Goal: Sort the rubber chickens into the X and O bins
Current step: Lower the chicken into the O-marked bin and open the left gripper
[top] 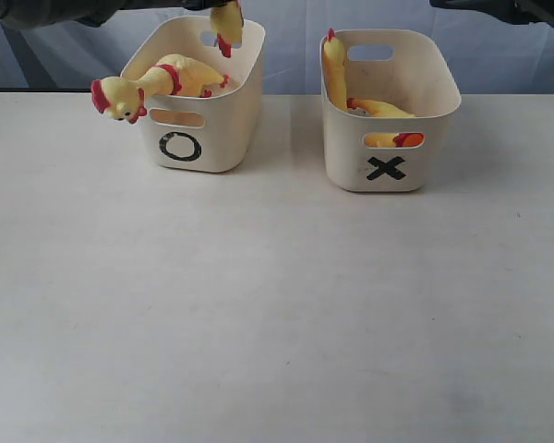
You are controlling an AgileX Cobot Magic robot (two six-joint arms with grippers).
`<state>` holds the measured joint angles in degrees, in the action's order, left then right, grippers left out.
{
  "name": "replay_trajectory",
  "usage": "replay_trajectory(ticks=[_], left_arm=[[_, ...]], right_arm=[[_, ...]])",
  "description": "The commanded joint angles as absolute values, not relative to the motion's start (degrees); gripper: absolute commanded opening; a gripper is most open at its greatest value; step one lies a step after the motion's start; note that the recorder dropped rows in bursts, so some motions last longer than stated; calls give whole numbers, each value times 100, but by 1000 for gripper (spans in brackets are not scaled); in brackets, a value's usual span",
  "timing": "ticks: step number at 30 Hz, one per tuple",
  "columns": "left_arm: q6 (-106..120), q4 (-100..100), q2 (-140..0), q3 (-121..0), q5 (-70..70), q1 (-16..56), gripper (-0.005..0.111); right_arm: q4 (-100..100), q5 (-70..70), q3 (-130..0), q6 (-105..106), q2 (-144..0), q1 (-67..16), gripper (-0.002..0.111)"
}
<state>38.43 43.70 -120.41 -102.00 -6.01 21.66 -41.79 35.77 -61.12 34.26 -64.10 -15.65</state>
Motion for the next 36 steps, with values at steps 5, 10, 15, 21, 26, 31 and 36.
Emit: replay_trajectory(ticks=[5, 10, 15, 21, 26, 31, 36], left_arm=[[3840, 4415, -12497, -10359, -106, 2164, 0], [3840, 4271, -12625, -10359, -147, 2164, 0], [3418, 4178, -12759, -10359, -480, 2109, 0], [2397, 3908, -12859, -10359, -826, 2046, 0], [1478, 3591, -12859, -10359, -1207, 2057, 0], [268, 2326, -12821, -10359, -1815, 2146, 0], [-858, 1580, -12800, -10359, -2333, 2246, 0]], right_arm=[[-4183, 3528, -6082, 3447, -6357, -1549, 0], [-4183, 3528, -6082, 3447, -6357, -1549, 0], [-4183, 3528, -6082, 3447, -6357, -1549, 0], [-4183, 3528, -6082, 3447, -6357, -1549, 0], [-4196, 3543, -6082, 3447, -6357, -1549, 0], [-4196, 3543, -6082, 3447, -6357, -1549, 0], [-4196, 3543, -6082, 3447, -6357, -1549, 0]])
